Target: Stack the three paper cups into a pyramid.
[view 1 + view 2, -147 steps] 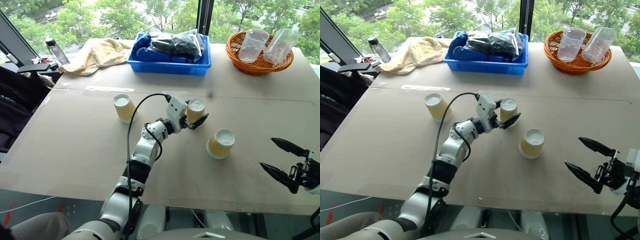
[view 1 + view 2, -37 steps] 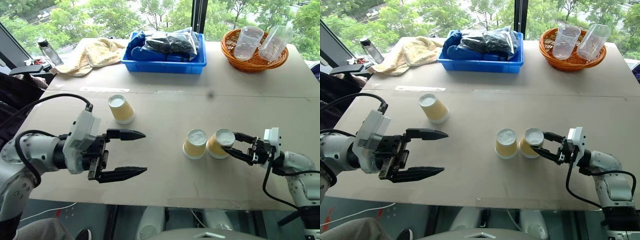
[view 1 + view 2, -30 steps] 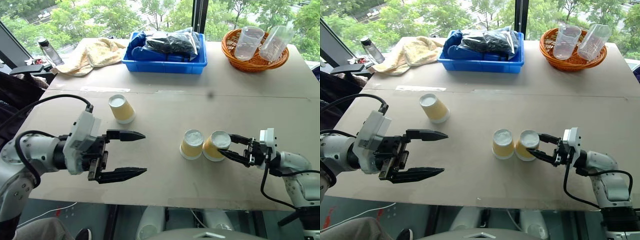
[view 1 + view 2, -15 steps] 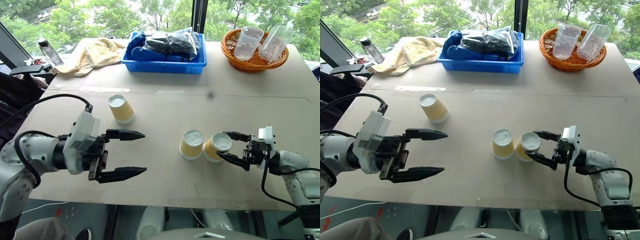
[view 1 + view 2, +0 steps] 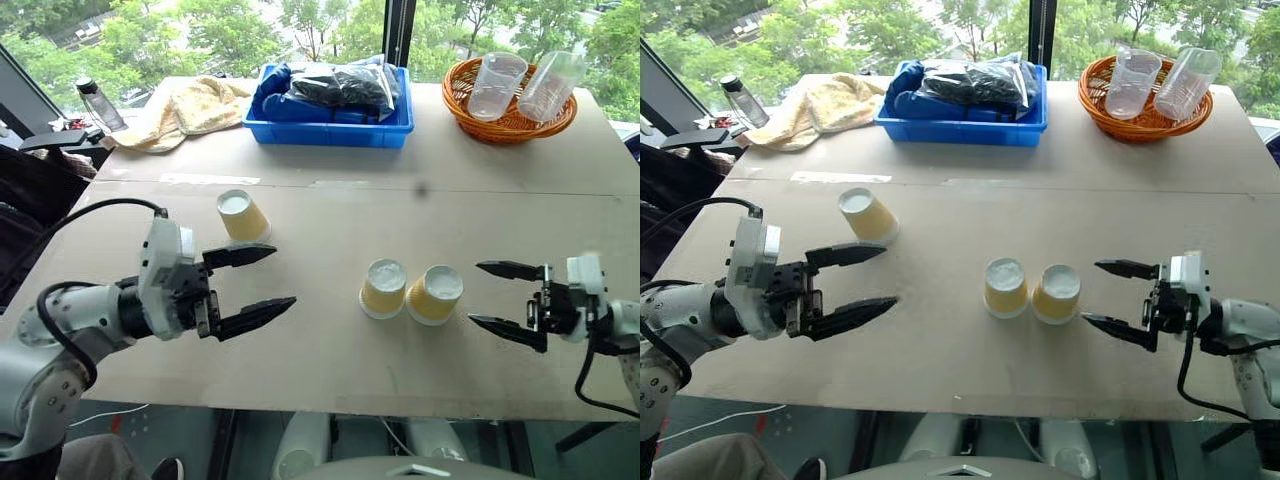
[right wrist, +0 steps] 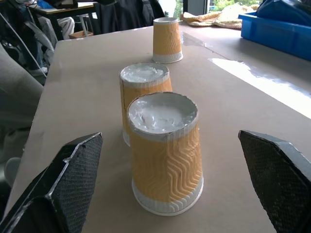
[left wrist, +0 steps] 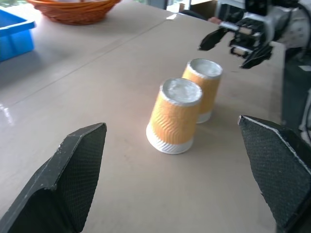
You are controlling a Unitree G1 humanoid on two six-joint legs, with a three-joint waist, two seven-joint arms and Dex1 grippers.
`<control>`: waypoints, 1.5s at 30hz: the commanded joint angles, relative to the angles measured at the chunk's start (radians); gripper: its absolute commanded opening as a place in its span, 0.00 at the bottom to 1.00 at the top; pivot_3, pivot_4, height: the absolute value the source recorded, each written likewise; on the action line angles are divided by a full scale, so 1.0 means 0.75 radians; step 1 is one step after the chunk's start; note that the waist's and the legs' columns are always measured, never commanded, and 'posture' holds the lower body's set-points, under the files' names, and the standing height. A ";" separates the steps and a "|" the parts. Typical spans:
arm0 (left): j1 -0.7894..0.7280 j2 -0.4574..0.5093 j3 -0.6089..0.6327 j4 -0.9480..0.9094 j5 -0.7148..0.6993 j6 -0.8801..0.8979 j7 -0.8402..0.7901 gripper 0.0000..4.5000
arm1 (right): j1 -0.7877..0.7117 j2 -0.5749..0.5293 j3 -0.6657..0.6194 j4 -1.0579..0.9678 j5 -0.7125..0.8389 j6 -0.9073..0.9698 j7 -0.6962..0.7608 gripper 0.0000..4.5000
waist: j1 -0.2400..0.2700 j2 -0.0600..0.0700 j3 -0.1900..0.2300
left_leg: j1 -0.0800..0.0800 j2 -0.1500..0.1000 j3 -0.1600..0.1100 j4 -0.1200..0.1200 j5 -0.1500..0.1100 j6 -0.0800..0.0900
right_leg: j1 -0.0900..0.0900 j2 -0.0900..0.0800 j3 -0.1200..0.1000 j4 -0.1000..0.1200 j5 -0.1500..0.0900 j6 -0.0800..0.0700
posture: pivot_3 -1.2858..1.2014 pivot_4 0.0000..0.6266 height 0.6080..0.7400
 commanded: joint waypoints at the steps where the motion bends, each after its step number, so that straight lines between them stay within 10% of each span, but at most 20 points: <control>1: -0.068 -0.137 -0.046 0.053 0.139 -0.063 0.263 1.00 | -0.085 -0.033 -0.080 -0.115 0.127 0.125 -0.090 0.98 | -0.001 -0.003 0.000 | 0.001 0.000 0.000 0.000 0.000 0.000 | 0.000 0.000 0.000 0.001 0.000 0.000 | 0.52 0.24 1.00; 19: -0.347 -0.529 -0.275 0.539 0.776 -0.582 0.769 1.00 | -0.234 0.045 -0.020 -0.205 0.210 0.330 -0.261 0.98 | 0.032 -0.005 0.000 | -0.004 0.000 0.000 0.001 0.002 -0.004 | -0.003 0.000 -0.001 0.000 0.000 0.000 | 0.52 0.24 1.00; 45: -0.483 -0.544 -0.303 0.830 0.821 -0.664 0.766 1.00 | -0.197 0.076 -0.051 -0.255 0.239 0.314 -0.271 0.98 | 0.031 -0.005 0.000 | -0.004 0.000 0.001 0.002 0.003 -0.004 | -0.004 0.000 -0.001 0.002 0.001 0.000 | 0.52 0.24 1.00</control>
